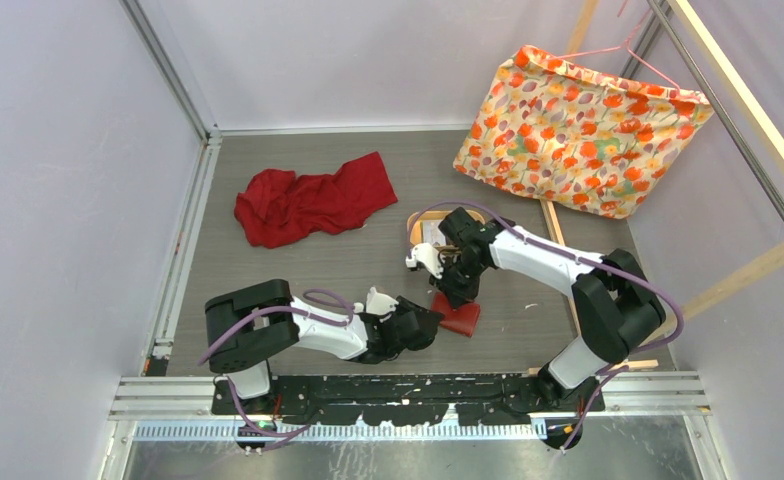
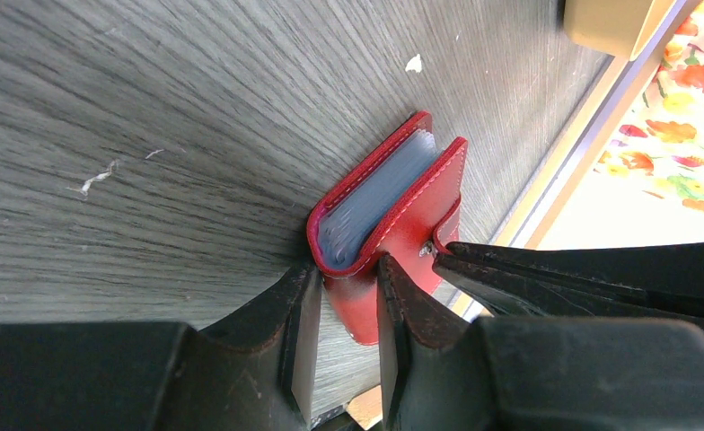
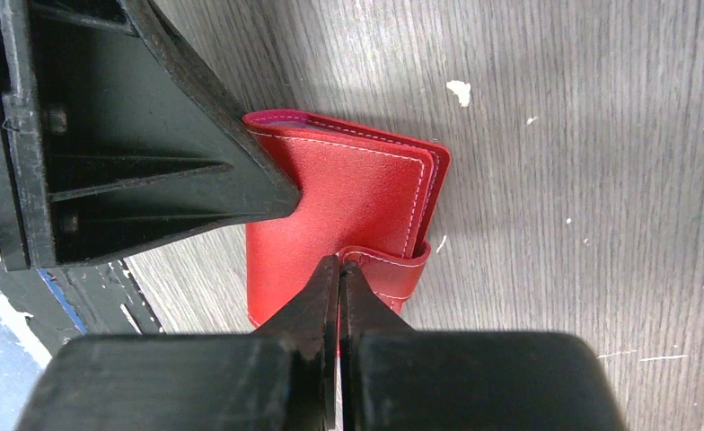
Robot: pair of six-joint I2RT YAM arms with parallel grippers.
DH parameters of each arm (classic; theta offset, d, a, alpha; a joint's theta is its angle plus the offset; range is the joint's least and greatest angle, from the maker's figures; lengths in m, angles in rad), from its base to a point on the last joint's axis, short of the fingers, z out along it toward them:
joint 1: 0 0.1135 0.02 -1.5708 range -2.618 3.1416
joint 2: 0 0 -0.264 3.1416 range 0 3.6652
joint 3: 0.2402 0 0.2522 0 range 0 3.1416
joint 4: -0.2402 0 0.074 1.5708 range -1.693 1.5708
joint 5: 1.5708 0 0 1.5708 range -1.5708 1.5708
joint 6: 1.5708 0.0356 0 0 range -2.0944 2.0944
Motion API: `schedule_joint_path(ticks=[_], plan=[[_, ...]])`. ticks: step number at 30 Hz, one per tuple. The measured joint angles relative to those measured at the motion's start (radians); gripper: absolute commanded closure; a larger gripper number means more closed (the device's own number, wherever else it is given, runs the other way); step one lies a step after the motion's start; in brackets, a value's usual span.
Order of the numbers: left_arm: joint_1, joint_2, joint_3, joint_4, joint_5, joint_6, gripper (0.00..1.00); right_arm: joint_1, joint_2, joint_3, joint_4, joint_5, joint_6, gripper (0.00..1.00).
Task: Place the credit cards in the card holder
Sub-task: Close the card holder at the center of the board.
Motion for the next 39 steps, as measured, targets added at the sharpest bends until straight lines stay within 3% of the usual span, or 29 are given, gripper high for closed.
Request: schedule_joint_path(ticks=[39], plan=[[-0.001, 0.0, -0.014, 0.031, -0.002, 0.0, 0.79, 0.076, -0.045, -0.051, 0.056, 0.095, 0.003, 0.99]])
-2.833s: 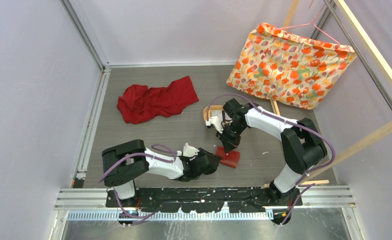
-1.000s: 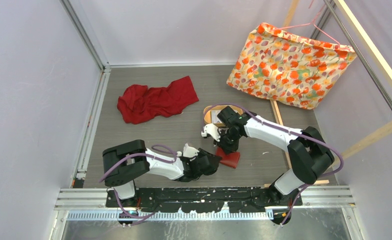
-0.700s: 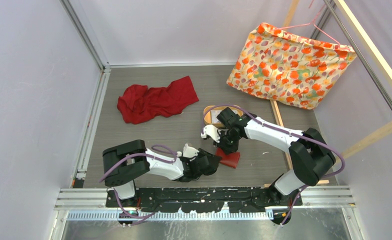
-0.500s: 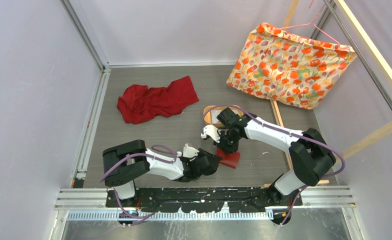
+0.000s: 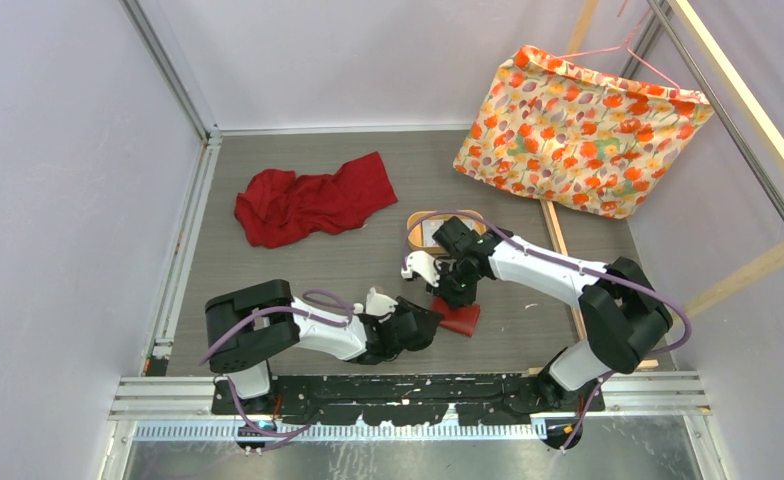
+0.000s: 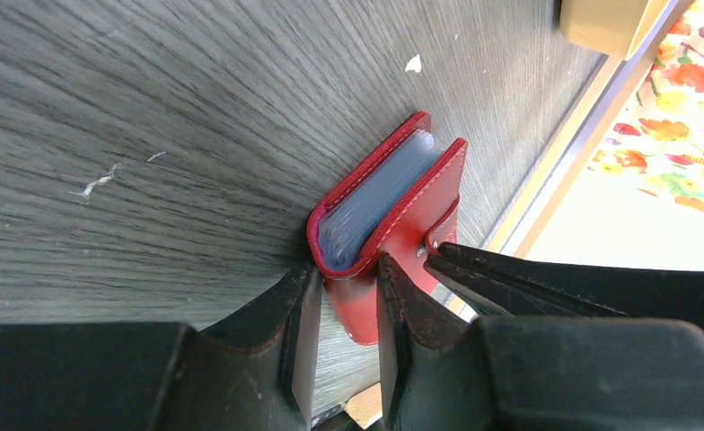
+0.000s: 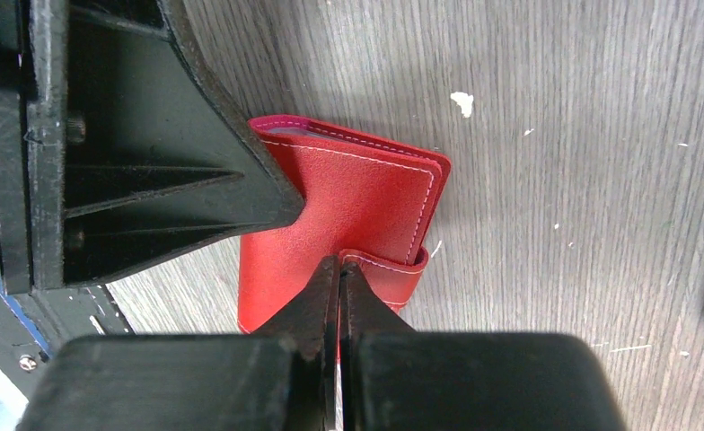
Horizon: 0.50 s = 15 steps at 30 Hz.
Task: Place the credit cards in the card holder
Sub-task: Close the card holder at the center of the board.
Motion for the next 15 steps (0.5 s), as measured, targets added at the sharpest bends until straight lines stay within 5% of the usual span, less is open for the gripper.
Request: schedule_joint_path(ticks=[15], plan=[[0.0, 0.0, -0.008, 0.018, 0.0, 0.0, 0.79, 0.021, -0.045, -0.046, 0.037, 0.024, -0.013, 0.99]])
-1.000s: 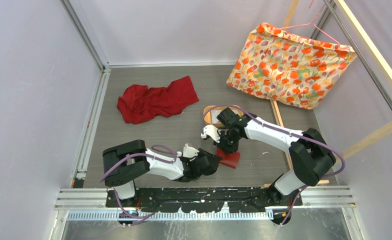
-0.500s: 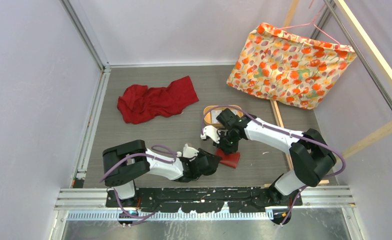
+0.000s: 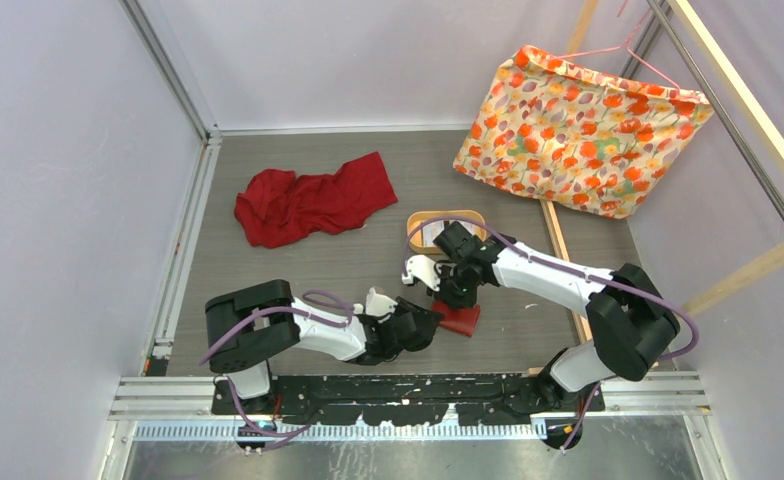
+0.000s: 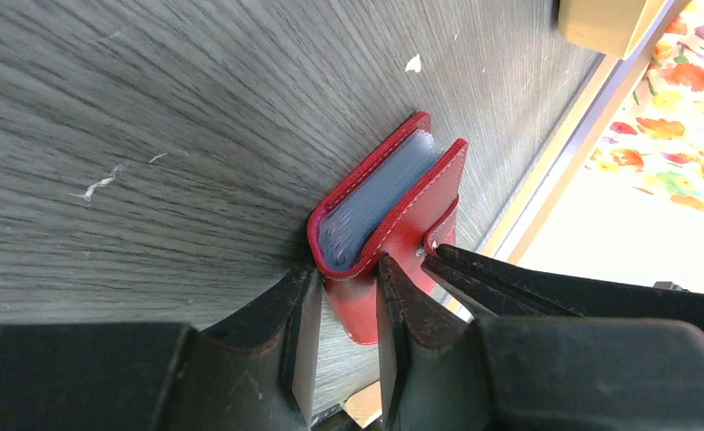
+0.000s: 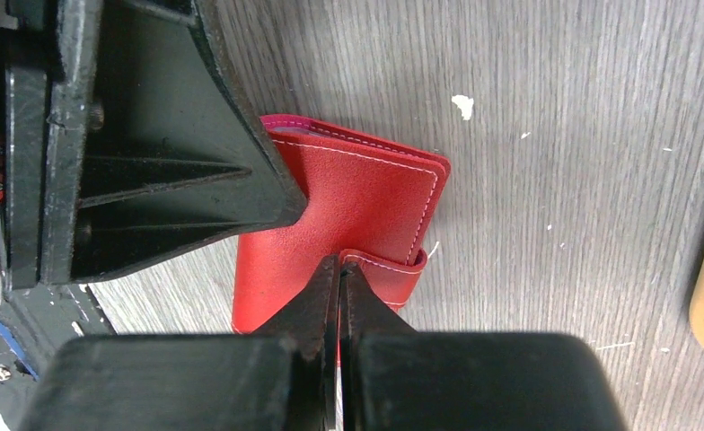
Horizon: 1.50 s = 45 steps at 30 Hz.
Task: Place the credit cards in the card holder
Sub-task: Close the card holder at the center of the board.
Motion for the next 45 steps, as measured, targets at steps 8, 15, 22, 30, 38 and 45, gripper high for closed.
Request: schedule_joint_path(ticks=[8, 15, 22, 30, 38, 45], plan=[[0.0, -0.001, -0.015, 0.027, 0.0, 0.0, 0.79, 0.034, -0.002, -0.013, 0.024, 0.017, -0.012, 0.99], [0.0, -0.005, -0.038, 0.068, 0.005, 0.0, 0.78, 0.057, -0.008, -0.039, 0.04, -0.004, -0.004, 0.99], [0.0, -0.009, -0.047, 0.081, 0.007, 0.002, 0.78, 0.056, -0.008, -0.037, 0.038, -0.008, 0.013, 0.84], [0.0, -0.009, -0.056, 0.103, 0.006, 0.002, 0.78, 0.041, -0.089, -0.048, -0.131, -0.176, 0.014, 0.7], [0.001, -0.009, -0.058, 0.107, 0.003, 0.002, 0.78, -0.232, -0.187, -0.006, -0.244, -0.385, -0.041, 0.47], [0.001, -0.008, -0.058, 0.109, 0.003, 0.002, 0.78, -0.351, -0.11, 0.083, -0.209, -0.405, 0.042, 0.48]])
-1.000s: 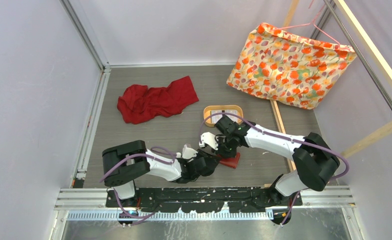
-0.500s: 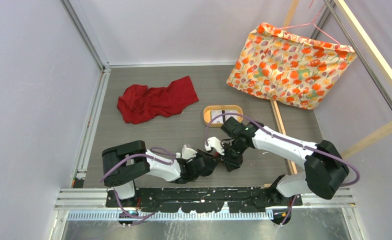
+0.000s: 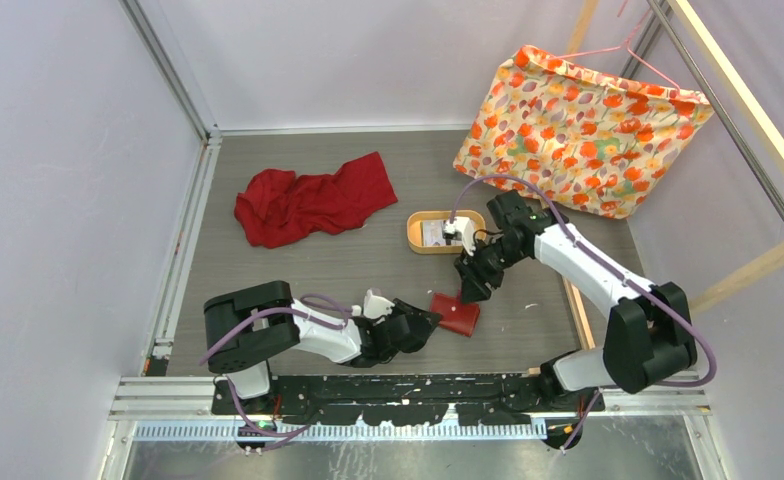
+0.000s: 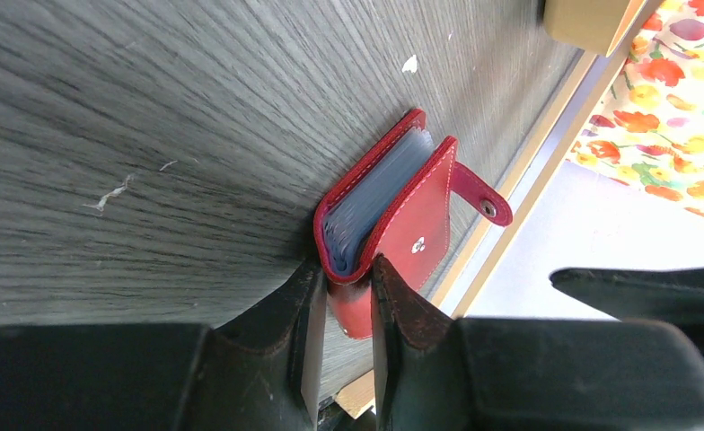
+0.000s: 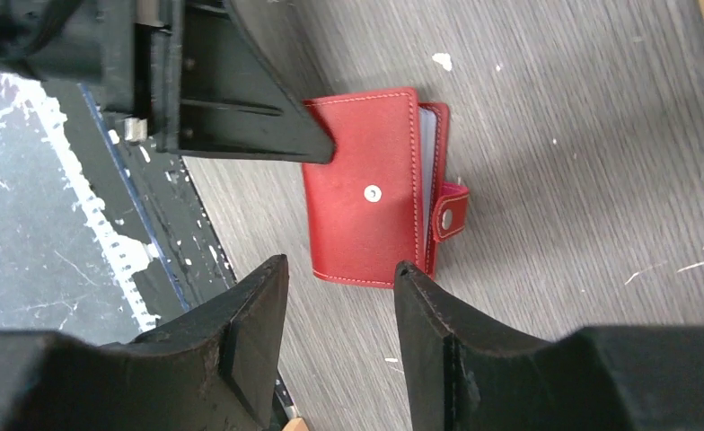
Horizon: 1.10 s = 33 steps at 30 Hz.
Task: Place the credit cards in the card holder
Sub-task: Close the card holder at the center of the board.
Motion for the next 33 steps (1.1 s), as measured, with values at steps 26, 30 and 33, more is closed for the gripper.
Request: schedule_joint_path(ticks=[26, 30, 33], plan=[[0.001, 0.019, -0.002, 0.042, 0.0, 0.0, 0.78, 0.057, 0.134, 0.0, 0.137, 0.24, 0.097, 0.58], [0.002, 0.021, -0.002, 0.045, 0.0, 0.0, 0.78, 0.057, 0.145, 0.005, 0.146, 0.252, 0.101, 0.59], [0.002, 0.021, -0.002, 0.047, 0.0, 0.0, 0.78, 0.057, 0.149, 0.013, 0.149, 0.254, 0.102, 0.59]])
